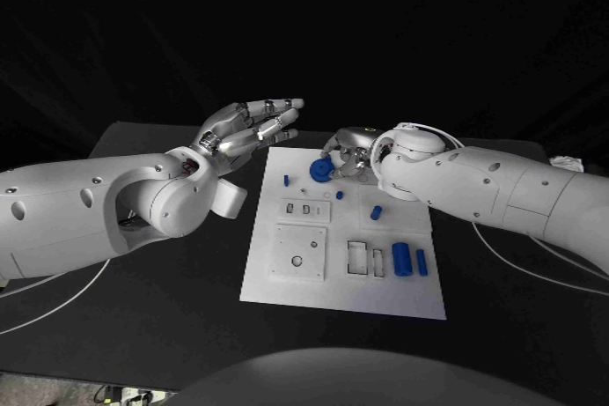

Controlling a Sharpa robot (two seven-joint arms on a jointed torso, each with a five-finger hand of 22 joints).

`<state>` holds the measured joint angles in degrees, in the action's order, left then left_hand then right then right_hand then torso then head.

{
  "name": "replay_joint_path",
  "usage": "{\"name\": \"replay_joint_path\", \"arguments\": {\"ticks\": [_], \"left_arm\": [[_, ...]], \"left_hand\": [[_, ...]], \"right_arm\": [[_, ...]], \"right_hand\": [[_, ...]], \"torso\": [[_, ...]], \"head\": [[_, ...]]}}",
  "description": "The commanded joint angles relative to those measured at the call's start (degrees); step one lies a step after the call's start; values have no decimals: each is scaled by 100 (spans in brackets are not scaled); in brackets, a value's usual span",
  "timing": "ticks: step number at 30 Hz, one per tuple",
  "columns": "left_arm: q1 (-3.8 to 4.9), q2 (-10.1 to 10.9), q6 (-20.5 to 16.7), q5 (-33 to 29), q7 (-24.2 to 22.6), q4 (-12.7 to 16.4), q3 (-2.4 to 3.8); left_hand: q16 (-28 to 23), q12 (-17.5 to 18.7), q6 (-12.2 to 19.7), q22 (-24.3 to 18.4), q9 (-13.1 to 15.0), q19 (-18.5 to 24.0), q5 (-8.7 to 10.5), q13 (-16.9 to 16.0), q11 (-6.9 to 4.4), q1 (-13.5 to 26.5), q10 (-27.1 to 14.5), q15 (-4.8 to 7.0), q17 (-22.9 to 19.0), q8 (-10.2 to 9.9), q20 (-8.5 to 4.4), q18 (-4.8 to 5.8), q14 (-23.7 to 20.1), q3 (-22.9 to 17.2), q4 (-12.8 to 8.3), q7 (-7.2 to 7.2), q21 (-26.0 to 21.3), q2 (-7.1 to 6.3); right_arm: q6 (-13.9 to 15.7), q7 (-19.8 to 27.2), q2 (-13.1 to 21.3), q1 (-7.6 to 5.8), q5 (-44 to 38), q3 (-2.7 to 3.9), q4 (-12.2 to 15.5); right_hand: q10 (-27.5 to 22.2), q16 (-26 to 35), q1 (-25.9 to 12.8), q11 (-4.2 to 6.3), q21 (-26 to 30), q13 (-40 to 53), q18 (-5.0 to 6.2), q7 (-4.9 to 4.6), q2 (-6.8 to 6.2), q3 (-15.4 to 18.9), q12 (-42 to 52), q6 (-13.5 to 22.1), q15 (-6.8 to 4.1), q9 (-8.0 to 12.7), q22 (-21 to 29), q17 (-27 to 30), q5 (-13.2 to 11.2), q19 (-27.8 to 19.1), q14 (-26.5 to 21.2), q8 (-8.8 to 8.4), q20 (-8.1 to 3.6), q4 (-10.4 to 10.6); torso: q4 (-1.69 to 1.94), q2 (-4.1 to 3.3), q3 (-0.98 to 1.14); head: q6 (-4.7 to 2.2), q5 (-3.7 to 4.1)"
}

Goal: Assemble the parts on the task board

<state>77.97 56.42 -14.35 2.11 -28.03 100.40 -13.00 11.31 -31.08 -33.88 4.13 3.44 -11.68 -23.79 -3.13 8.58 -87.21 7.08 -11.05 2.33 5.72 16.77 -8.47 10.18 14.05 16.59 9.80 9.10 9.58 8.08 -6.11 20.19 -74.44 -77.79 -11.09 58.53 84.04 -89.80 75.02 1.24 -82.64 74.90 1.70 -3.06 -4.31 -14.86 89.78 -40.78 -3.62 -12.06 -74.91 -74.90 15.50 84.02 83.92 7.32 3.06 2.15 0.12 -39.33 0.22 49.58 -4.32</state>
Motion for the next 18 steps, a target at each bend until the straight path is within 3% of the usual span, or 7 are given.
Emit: {"name": "replay_joint_path", "arguments": {"ticks": [1,18], "left_arm": [[2,-12,103,24,-34,5,4],[2,3,100,24,5,-3,4]], "left_hand": [[43,-25,-24,10,6,-49,-39,-8,0,-65,52,-14,9,35,5,96,51,-22,-9,-2,41,18],[43,-25,-16,9,5,-48,-45,-8,2,-68,52,-15,8,35,5,100,49,-23,-8,-1,40,21]], "right_arm": [[-102,58,14,9,-4,-1,12],[-60,55,182,34,-8,-3,133]], "right_hand": [[596,-20,-14,27,29,1510,55,8,22,34,22,-63,-51,9,-1212,-1510,-33,24,608,25,-51,8],[596,-20,19,33,107,1510,73,2,56,54,22,-353,-65,32,-1186,-1510,-95,-26,608,96,-73,11]], "torso": [[2,2,2],[4,1,1]], "head": [[1,2],[27,-18]]}}
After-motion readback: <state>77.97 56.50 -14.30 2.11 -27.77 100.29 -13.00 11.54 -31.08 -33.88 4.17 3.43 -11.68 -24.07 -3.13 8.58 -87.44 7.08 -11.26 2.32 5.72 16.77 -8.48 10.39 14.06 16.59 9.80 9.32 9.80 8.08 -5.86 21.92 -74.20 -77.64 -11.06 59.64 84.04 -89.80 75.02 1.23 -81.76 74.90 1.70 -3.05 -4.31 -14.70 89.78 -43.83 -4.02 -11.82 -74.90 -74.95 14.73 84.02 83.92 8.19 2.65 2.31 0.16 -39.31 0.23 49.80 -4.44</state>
